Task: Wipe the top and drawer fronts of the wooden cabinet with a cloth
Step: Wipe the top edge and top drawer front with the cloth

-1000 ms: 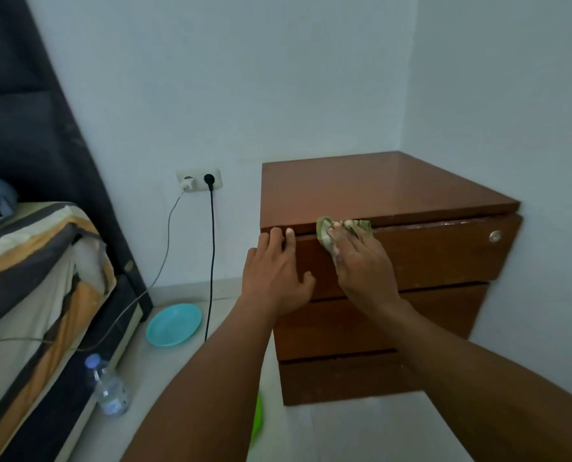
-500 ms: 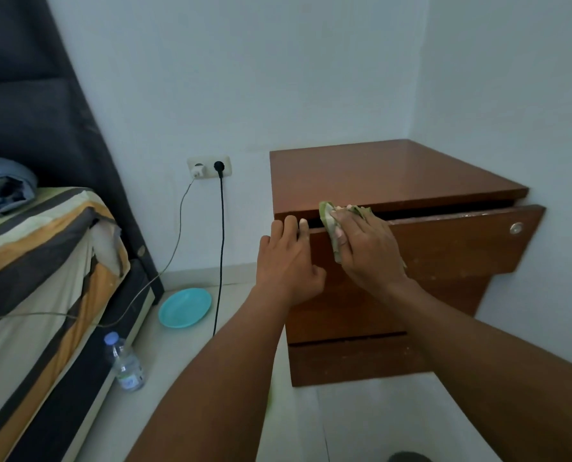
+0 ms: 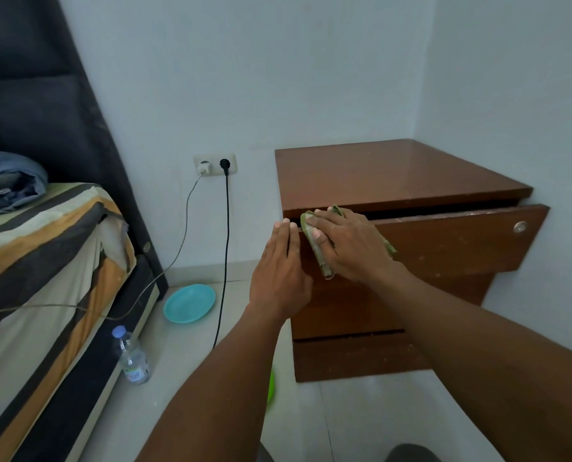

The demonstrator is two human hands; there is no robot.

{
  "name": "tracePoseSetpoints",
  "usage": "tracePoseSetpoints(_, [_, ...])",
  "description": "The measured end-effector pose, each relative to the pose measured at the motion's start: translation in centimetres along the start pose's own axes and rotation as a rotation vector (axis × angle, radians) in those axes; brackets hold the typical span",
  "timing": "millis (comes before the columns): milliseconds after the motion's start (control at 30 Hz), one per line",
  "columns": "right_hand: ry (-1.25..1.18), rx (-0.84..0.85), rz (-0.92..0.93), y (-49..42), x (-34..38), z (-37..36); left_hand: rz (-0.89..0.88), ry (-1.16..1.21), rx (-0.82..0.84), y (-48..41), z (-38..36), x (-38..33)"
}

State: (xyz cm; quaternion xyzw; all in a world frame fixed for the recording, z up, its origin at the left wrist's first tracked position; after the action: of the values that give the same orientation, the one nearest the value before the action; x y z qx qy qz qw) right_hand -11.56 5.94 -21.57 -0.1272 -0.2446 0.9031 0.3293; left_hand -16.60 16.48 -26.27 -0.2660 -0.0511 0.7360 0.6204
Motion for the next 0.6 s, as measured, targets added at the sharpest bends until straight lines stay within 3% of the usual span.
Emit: tracePoseSetpoints(600, [-0.016, -0.055, -0.002, 0.2, 0.2, -1.3, -0.059, -0.041, -0.036, -0.2, -0.3, -0.4])
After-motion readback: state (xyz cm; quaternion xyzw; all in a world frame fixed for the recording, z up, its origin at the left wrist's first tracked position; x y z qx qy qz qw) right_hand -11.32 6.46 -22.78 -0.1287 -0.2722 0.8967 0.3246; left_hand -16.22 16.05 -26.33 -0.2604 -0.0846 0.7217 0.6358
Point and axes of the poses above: each hand's wrist, its own y-axis away from the middle knuckle, its own z-axis out of the back of the hand, x = y × z, the point moved 10 cm from there along -y, towards the middle knuckle, and after that the axes turned 13 degrees about z, right-handed, at the moved point
